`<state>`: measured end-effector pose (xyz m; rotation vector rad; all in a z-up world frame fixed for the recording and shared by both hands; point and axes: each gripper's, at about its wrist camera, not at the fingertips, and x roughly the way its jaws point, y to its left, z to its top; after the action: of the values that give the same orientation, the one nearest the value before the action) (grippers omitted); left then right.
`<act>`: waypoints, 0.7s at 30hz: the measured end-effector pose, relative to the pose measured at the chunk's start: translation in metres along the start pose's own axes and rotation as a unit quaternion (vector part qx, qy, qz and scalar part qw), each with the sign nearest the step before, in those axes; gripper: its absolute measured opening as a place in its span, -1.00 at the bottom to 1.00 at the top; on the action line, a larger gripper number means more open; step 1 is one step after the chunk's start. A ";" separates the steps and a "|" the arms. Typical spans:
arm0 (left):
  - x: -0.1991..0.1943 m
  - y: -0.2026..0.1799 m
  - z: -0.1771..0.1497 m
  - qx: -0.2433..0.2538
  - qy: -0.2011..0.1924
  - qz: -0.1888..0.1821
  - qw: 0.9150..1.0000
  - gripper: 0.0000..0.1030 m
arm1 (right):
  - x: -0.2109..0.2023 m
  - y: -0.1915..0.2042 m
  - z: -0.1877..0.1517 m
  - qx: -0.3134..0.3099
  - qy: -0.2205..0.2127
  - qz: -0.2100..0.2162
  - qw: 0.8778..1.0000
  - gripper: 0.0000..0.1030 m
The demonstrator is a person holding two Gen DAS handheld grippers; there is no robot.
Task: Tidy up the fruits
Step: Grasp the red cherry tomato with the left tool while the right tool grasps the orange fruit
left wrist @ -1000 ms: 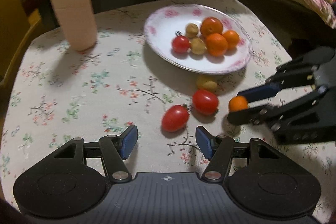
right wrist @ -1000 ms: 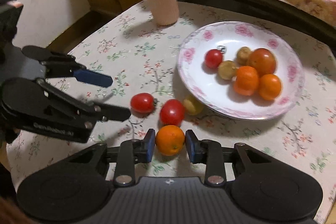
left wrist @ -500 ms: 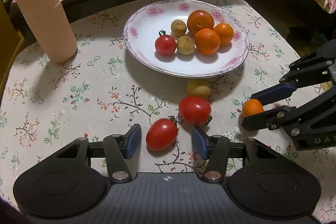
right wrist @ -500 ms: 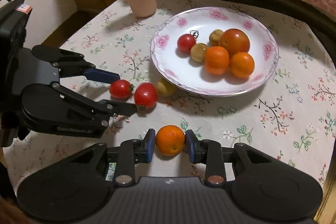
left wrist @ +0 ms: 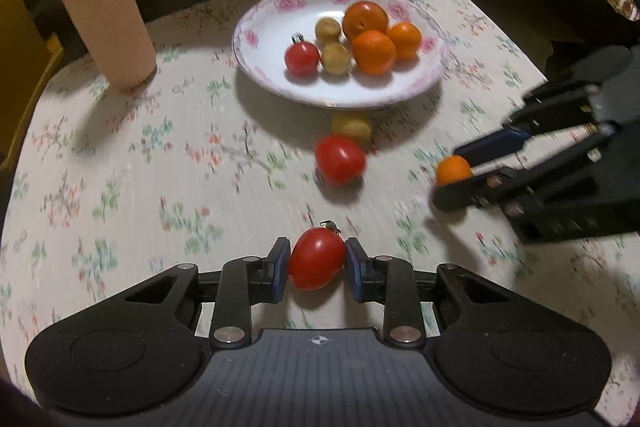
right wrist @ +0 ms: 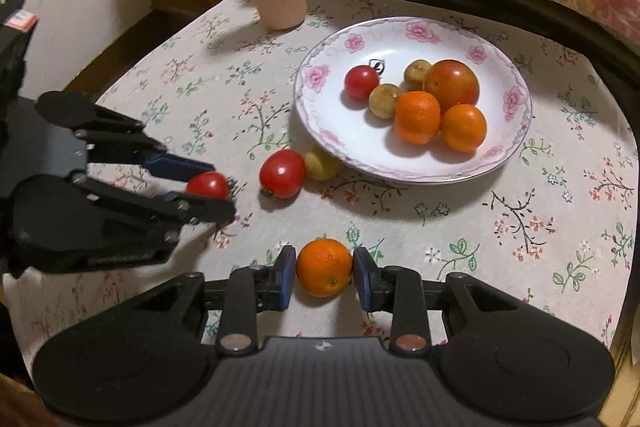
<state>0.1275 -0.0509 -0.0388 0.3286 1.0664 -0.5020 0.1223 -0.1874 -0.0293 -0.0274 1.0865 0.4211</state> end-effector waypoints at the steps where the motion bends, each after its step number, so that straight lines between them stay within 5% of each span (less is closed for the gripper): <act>1: -0.001 -0.002 -0.004 -0.002 0.004 0.000 1.000 -0.27 | 0.001 0.001 -0.002 -0.004 0.002 -0.001 1.000 -0.39; 21: -0.002 -0.001 -0.024 0.029 -0.006 -0.002 1.000 0.28 | 0.001 0.001 -0.011 -0.036 0.007 -0.005 0.999 -0.22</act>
<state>0.1079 -0.0397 -0.0475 0.3750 1.0422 -0.5392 0.1128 -0.1885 -0.0348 -0.0982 1.0847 0.4519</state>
